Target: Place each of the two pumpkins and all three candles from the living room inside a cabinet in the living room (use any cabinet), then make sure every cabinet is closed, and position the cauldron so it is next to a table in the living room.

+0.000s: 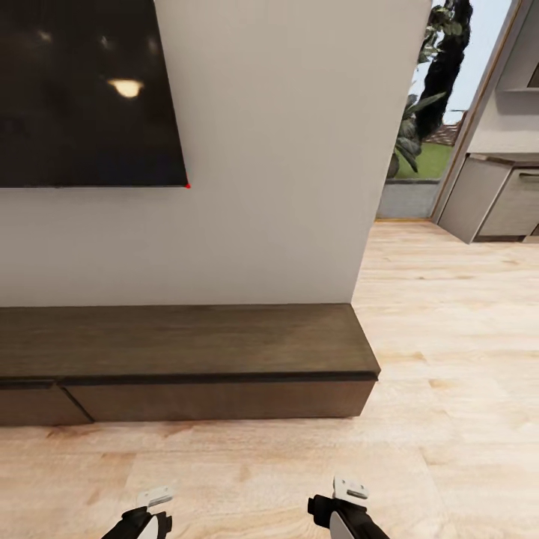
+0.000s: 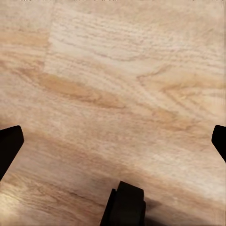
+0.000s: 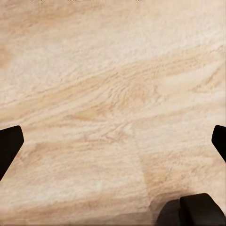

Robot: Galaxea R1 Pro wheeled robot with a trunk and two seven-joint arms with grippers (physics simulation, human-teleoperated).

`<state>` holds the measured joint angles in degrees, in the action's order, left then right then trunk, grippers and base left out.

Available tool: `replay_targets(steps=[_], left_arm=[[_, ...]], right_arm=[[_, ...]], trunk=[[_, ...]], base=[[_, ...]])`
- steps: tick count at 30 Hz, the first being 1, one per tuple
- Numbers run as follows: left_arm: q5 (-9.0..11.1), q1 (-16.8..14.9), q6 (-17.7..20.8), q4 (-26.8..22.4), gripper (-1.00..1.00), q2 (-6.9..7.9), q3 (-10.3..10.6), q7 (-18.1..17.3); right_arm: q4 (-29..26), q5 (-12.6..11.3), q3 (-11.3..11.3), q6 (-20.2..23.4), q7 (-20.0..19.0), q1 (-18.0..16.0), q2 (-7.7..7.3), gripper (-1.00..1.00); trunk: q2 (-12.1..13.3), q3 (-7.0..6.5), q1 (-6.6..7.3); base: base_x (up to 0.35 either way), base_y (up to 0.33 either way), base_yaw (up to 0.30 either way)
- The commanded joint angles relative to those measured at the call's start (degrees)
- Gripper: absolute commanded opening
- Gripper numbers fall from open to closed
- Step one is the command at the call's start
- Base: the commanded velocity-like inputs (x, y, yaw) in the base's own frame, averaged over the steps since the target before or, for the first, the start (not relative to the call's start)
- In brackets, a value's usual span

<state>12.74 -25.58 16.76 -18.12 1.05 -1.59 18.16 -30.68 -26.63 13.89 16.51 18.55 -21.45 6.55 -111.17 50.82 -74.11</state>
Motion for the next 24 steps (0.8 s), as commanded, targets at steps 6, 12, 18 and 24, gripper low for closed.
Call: replay_targets(steps=[6, 12, 18, 24], left_arm=[[0.0, 0.0, -0.1, 0.0, 1.00, 0.01, 0.1, 0.0], [0.0, 0.0, -0.1, 0.0, 1.00, 0.01, 0.1, 0.0], [0.0, 0.0, -1.3, 0.1, 1.00, 0.01, 0.1, 0.0], [0.0, 0.0, -1.6, 0.1, 1.00, 0.01, 0.1, 0.0]], right_arm=[[0.6, 0.2, 0.1, -0.8, 0.0, 0.0, 0.05, 1.00], [0.8, 0.1, 0.0, -0.9, 0.0, 0.0, 0.04, 1.00], [0.8, -0.1, 0.0, -1.7, 0.0, 0.0, 0.04, 1.00], [0.9, -0.1, 0.0, -1.9, 0.0, 0.0, 0.04, 1.00]], trunk=[[2.4, -1.08, 1.32], [4.8, -2.16, 2.64], [7.2, -3.24, 3.96], [9.6, -4.31, 5.28]], base=[[0.000, 0.000, 0.000], [0.000, 0.000, 0.000], [0.000, 0.000, 0.000], [0.000, 0.000, 0.000]])
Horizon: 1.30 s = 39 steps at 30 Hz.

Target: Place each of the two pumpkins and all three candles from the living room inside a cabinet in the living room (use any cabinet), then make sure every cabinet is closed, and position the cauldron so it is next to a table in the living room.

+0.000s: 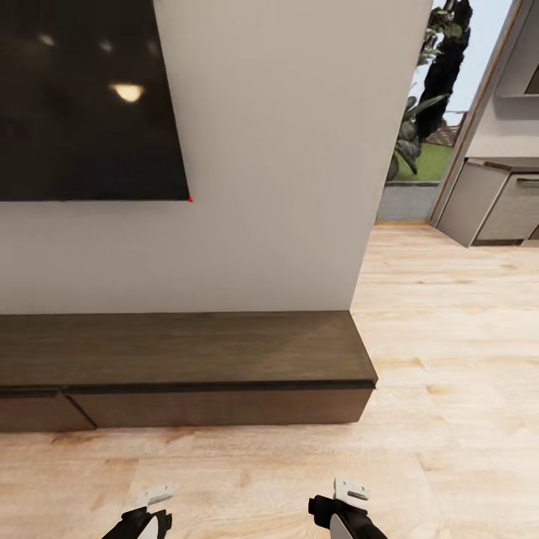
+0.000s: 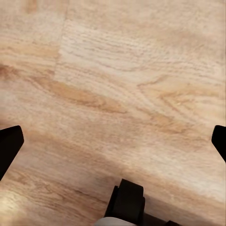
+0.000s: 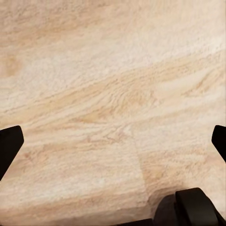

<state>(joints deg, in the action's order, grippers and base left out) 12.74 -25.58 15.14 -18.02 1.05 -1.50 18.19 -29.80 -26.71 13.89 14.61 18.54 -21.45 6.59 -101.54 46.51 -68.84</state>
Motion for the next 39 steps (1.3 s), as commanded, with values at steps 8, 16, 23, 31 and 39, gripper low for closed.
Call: replay_targets(steps=[8, 16, 23, 31, 39], left_arm=[[0.0, 0.0, -0.3, 0.0, 1.00, 0.00, 0.0, 0.0], [0.0, 0.0, -3.1, 1.7, 1.00, 0.03, 0.0, 0.0], [-1.3, 0.0, -11.6, 9.8, 1.00, 0.02, 0.1, 0.0], [-3.8, 1.0, -18.9, 16.7, 1.00, 0.66, 0.1, 0.1], [-4.0, 5.6, -20.9, 17.6, 1.00, 1.02, 0.1, 0.1]], right_arm=[[0.9, 0.0, 0.0, -0.1, 0.0, 0.0, -0.01, 1.00], [6.6, 0.4, 0.0, -7.1, 0.0, 0.0, -0.46, 1.00], [17.3, 0.2, 0.0, -16.9, 0.0, 0.0, -0.78, 1.00], [24.3, -0.2, -0.4, -24.7, 0.5, 0.5, -0.87, 1.00], [25.0, 0.3, -0.2, -26.3, 0.4, 4.4, -1.01, 1.00]], trunk=[[3.2, -1.44, 1.76], [6.4, -2.88, 3.52], [9.2, -4.13, 5.06], [12.4, -5.57, 6.82], [15.7, -7.01, 8.57]], base=[[0.000, 0.000, 0.000], [0.000, 0.000, 0.000], [0.000, 0.000, 0.000], [0.000, 0.000, 0.000], [0.000, 0.000, 0.000]])
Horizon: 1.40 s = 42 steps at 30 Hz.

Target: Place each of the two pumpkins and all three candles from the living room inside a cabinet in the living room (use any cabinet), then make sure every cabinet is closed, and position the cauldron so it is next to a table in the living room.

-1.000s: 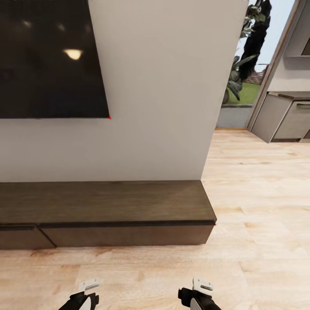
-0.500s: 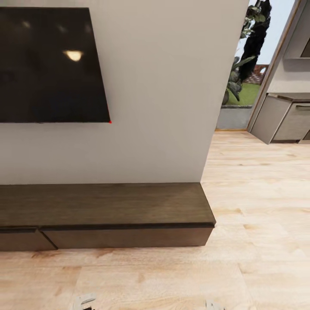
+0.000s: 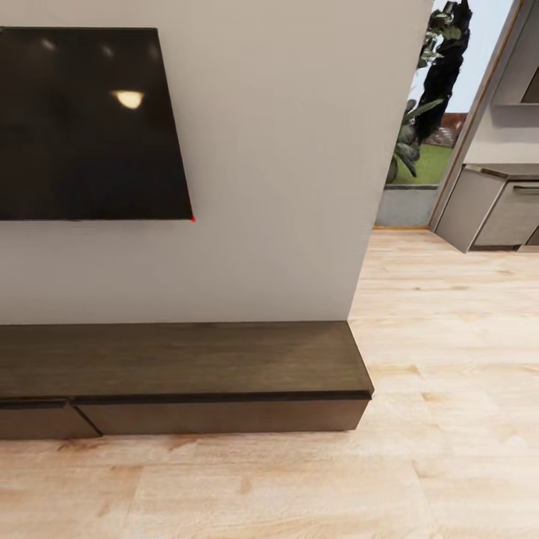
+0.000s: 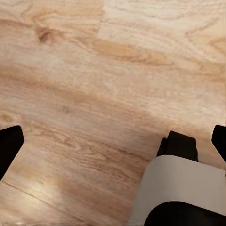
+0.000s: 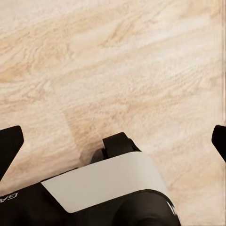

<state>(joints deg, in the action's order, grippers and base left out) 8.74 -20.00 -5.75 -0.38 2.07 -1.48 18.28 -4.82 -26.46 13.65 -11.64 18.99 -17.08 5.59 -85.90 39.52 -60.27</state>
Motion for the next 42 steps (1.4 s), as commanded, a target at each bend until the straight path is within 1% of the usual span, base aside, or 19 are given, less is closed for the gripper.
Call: replay_targets(steps=[1, 6, 13, 19, 26, 30, 34, 42], left_arm=[[0.0, 0.7, 0.0, 0.0, 1.00, 0.01, 0.0, 0.0], [0.0, 3.7, -0.3, 0.0, 1.00, -0.02, 0.1, 0.0], [0.1, 5.4, -0.3, 0.1, 1.00, -0.05, 0.0, 0.0], [0.2, 5.9, -0.1, 0.1, 1.00, -0.12, 0.0, 0.0], [0.4, 6.1, 0.3, 0.3, 1.00, -0.21, -0.2, 0.1], [0.3, 6.4, 0.1, 0.9, 1.00, -0.25, -0.2, 0.1], [0.3, 6.7, -0.2, 1.0, 1.00, -0.62, -0.2, 0.1], [0.3, 6.8, -0.2, 1.0, 1.00, -0.59, -0.3, 0.1]], right_arm=[[0.0, 0.0, 0.0, 0.0, 0.0, 0.6, -0.25, 1.00], [0.3, -0.3, 0.1, -0.1, 0.0, 2.6, -1.70, 1.00], [0.6, -0.1, 0.1, 0.0, -0.1, 4.5, -2.08, 1.00], [0.6, 0.0, 0.0, 0.0, -0.1, 6.0, -2.15, 1.00], [0.6, 0.0, 0.1, 0.2, -0.1, 7.1, -2.08, 1.00], [1.6, -0.1, 0.1, 0.3, -0.2, 7.2, -2.06, 1.00], [2.9, -0.2, 0.2, 0.3, -0.2, 7.3, -2.07, 1.00], [3.3, -0.2, 0.2, 0.3, -0.2, 7.3, -2.07, 1.00]], trunk=[[0.4, -0.19, 0.23], [2.4, -1.09, 1.32], [5.2, -2.34, 2.86], [7.6, -3.42, 4.18], [7.6, -3.42, 4.18], [7.6, -3.42, 4.18], [7.6, -3.42, 4.18], [7.6, -3.42, 4.18]], base=[[0.000, 0.000, 0.000], [0.000, 0.000, 0.000], [0.000, 0.000, 0.000], [0.000, 0.000, 0.000], [0.000, 0.000, 0.000], [0.000, 0.000, 0.000], [0.000, 0.000, 0.000], [0.000, 0.000, 0.000]])
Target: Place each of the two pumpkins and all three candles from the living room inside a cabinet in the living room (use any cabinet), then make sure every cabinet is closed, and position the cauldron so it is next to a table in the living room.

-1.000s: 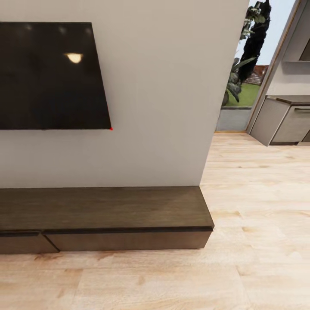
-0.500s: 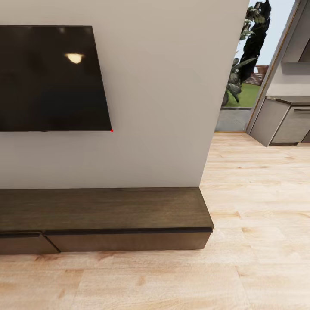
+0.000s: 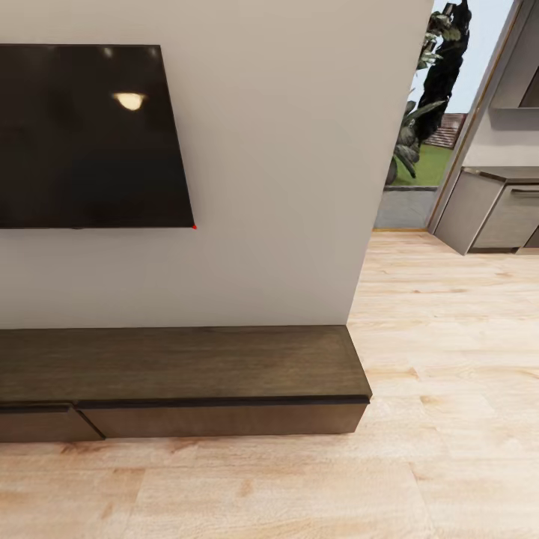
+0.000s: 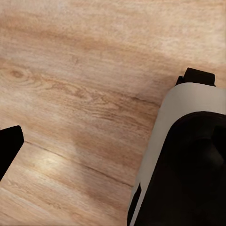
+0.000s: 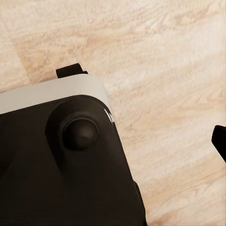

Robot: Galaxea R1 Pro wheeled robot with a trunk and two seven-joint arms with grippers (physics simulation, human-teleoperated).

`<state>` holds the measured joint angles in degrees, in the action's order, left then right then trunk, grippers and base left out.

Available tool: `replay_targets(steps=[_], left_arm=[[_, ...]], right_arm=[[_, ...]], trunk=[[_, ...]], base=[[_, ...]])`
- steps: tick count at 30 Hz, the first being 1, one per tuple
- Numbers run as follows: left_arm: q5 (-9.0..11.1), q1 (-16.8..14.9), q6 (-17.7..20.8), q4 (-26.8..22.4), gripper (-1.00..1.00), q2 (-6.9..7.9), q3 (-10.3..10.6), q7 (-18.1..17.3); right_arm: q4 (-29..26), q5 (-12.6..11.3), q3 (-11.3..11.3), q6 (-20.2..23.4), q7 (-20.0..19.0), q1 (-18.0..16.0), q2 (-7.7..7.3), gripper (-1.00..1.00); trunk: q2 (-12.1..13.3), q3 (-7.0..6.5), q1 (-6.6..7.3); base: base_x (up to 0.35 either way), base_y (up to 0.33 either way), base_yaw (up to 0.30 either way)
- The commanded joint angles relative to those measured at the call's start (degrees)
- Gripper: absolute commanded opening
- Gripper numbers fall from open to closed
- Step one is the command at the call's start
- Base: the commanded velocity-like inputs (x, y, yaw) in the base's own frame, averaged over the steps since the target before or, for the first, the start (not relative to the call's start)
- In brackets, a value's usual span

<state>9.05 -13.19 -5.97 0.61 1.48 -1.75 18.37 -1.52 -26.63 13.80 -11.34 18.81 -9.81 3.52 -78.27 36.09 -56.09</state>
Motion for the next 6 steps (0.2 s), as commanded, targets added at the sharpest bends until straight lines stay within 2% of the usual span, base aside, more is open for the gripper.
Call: replay_targets(steps=[1, 6], left_arm=[[0.0, 0.0, 0.0, 0.0, 1.00, -0.03, 0.0, 0.0], [0.0, 0.0, 0.0, 0.0, 1.00, -0.06, 0.0, 0.0]], right_arm=[[0.0, 0.0, 0.0, 0.0, 0.0, 0.0, 0.00, 1.00], [0.0, 0.0, 0.0, 0.0, 0.0, 0.0, 0.00, 1.00]], trunk=[[0.0, 0.00, 0.00], [0.0, 0.00, 0.00]], base=[[0.000, 0.000, 0.000], [0.000, 0.000, 0.000]])
